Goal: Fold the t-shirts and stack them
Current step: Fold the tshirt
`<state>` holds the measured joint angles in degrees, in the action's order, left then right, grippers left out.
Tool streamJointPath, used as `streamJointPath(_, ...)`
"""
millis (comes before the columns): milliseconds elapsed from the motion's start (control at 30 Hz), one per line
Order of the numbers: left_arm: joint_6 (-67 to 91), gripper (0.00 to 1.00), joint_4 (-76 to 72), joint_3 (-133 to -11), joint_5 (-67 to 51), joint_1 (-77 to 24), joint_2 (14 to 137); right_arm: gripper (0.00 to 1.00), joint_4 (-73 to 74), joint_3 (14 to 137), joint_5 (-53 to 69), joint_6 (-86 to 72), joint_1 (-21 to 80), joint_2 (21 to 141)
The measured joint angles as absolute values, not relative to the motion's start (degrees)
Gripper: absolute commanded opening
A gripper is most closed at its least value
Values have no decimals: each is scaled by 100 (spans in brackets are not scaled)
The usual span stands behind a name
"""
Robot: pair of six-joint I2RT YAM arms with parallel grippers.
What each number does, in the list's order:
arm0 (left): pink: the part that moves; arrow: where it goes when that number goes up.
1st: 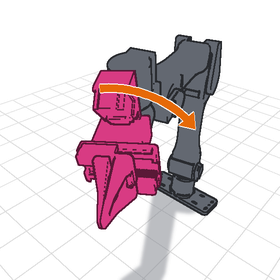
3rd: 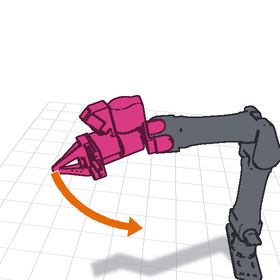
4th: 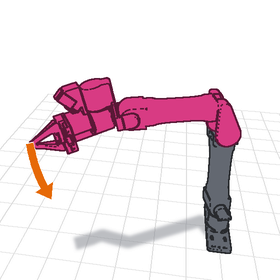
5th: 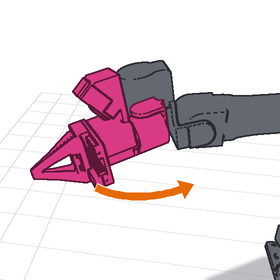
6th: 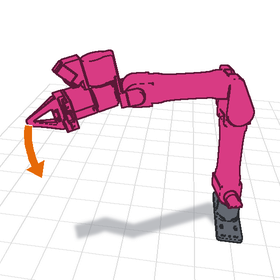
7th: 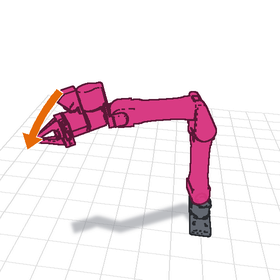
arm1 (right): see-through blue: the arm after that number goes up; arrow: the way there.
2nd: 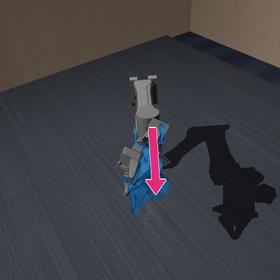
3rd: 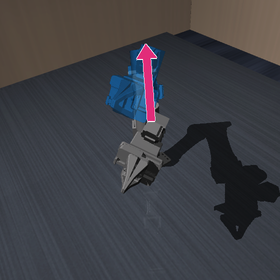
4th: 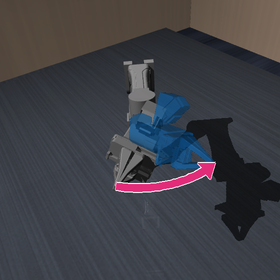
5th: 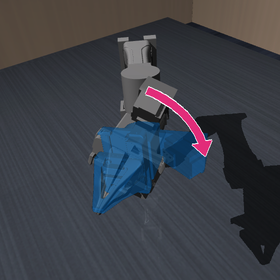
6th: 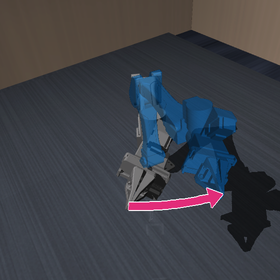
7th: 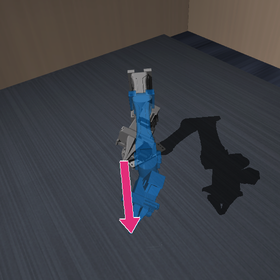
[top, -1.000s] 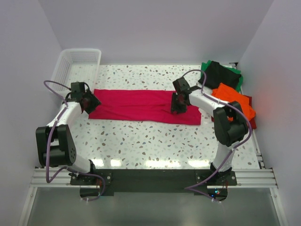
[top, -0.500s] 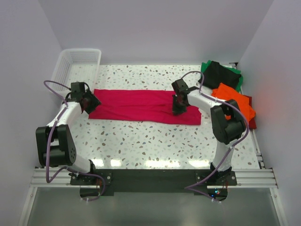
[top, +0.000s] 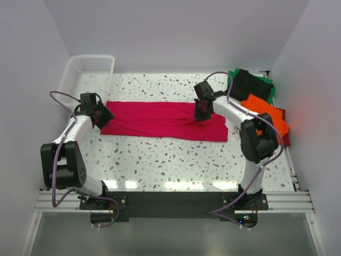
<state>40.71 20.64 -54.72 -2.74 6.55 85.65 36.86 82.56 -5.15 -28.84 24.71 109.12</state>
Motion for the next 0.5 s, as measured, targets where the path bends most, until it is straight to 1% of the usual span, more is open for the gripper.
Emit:
streamJointPath(200,4069,50,2062,-5472,-274,655,8565,0,3715,8967,-580,-2770,2471,11161)
streamJointPath(400,4069,50,2069,-5472,-270,655,8565,0,3682,9878,-572,-2587,2473,11996)
streamJointPath(433,4066,50,2071,-5474,-266,655,8565,1,3688,9992,-539,-2558,2473,12125)
streamJointPath(467,4066,50,2075,-5474,-255,655,8565,5,3686,10114,-497,-2519,2473,12280)
streamJointPath(500,4066,50,2082,-5474,-250,655,8565,7,3675,10202,-478,-2473,2473,12407)
